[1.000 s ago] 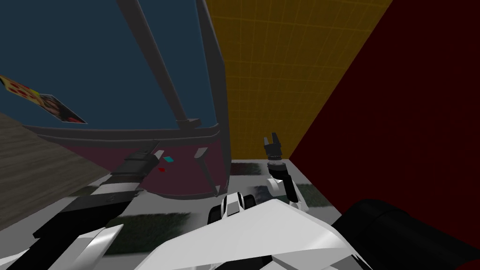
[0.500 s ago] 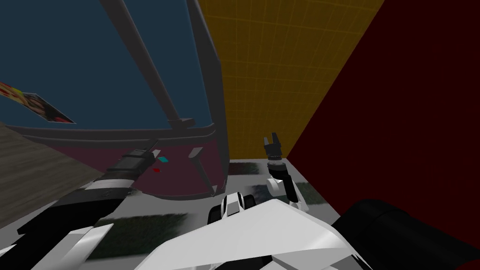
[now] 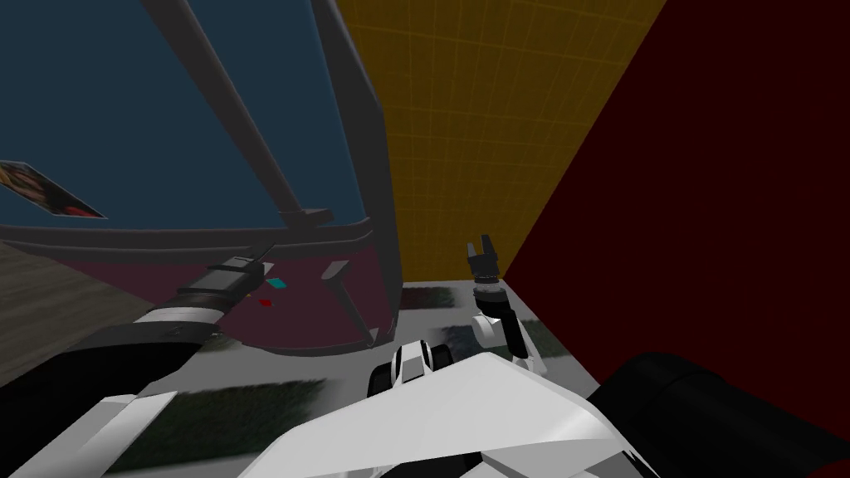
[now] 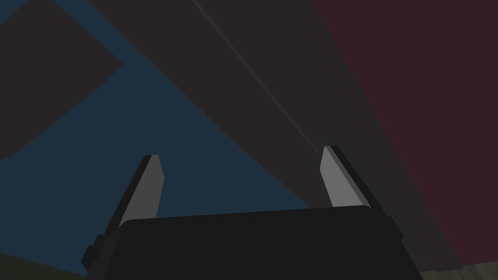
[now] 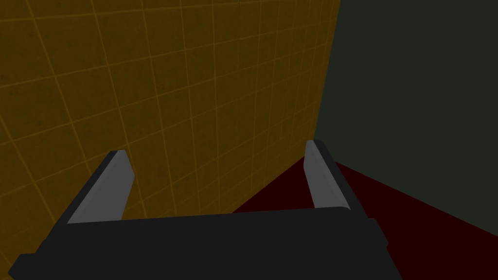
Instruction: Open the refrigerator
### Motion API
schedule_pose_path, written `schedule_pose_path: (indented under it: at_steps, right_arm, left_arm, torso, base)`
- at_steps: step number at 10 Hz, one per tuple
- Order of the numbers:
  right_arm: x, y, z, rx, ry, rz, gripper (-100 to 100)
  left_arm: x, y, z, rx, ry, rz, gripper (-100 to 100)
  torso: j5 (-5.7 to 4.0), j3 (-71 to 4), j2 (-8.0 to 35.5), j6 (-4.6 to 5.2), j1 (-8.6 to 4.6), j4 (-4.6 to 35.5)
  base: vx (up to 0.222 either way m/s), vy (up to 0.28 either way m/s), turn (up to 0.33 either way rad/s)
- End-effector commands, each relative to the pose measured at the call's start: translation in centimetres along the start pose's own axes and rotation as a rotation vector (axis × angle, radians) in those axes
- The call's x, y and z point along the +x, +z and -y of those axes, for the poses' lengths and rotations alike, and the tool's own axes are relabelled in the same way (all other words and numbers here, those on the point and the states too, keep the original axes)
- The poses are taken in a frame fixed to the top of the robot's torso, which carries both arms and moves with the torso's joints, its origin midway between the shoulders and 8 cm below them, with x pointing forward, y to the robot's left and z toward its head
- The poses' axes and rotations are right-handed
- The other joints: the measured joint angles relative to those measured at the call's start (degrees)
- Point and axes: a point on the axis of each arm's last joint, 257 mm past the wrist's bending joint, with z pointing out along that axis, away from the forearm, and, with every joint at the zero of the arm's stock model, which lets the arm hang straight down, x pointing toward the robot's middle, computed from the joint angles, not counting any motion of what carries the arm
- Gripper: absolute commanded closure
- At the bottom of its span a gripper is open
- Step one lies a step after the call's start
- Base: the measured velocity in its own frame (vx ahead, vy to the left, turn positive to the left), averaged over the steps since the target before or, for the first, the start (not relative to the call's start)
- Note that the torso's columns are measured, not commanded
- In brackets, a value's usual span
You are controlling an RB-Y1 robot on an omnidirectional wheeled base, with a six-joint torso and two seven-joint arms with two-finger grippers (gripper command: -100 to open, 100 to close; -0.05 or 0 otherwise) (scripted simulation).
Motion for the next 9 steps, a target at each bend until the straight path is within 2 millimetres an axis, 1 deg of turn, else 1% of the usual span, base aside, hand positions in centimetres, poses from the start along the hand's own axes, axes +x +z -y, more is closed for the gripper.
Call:
schedule_pose_path:
  at_steps: [1, 2, 5, 6, 8, 9]
  right_arm:
    - [0.0, 0.0, 0.0, 0.000, 0.000, 0.000, 0]
    - [0.0, 0.0, 0.0, 0.000, 0.000, 0.000, 0]
    - [0.0, 0.0, 0.0, 0.000, 0.000, 0.000, 0]
    - [0.0, 0.0, 0.0, 0.000, 0.000, 0.000, 0]
    - [0.0, 0.0, 0.0, 0.000, 0.000, 0.000, 0]
    - [0.0, 0.0, 0.0, 0.000, 0.000, 0.000, 0]
  left_arm:
    - [-1.0, 0.5, -0.2, -0.039, 0.034, 0.002, -100]
    - [-1.0, 0.5, -0.3, -0.044, 0.034, 0.004, -100]
    - [-2.9, 1.4, 0.2, -0.086, 0.089, 0.015, -100]
    - [-3.0, 1.4, 0.0, -0.098, 0.095, 0.017, -100]
    - [-4.2, 1.9, 0.6, -0.120, 0.129, 0.029, -100]
    - [-4.6, 2.1, 1.1, -0.129, 0.145, 0.034, -100]
  torso:
    - [0.04, -0.01, -0.03, -0.01, 0.14, -0.01]
    - [0.06, -0.03, -0.05, 0.00, 0.19, -0.01]
    - [0.00, -0.02, -0.04, 0.00, -0.03, -0.01]
    - [-0.02, 0.02, 0.03, 0.00, -0.05, 0.01]
    - [0.07, -0.04, -0.08, 0.00, 0.21, -0.02]
    - [0.01, -0.06, -0.07, 0.04, 0.13, 0.02]
  base:
    - [-0.029, -0.051, -0.028]
    - [-0.018, -0.043, -0.018]
    - [-0.027, -0.083, -0.042]
    - [-0.030, -0.071, -0.019]
    - [-0.020, -0.061, -0.032]
    - [-0.038, -0.083, -0.027]
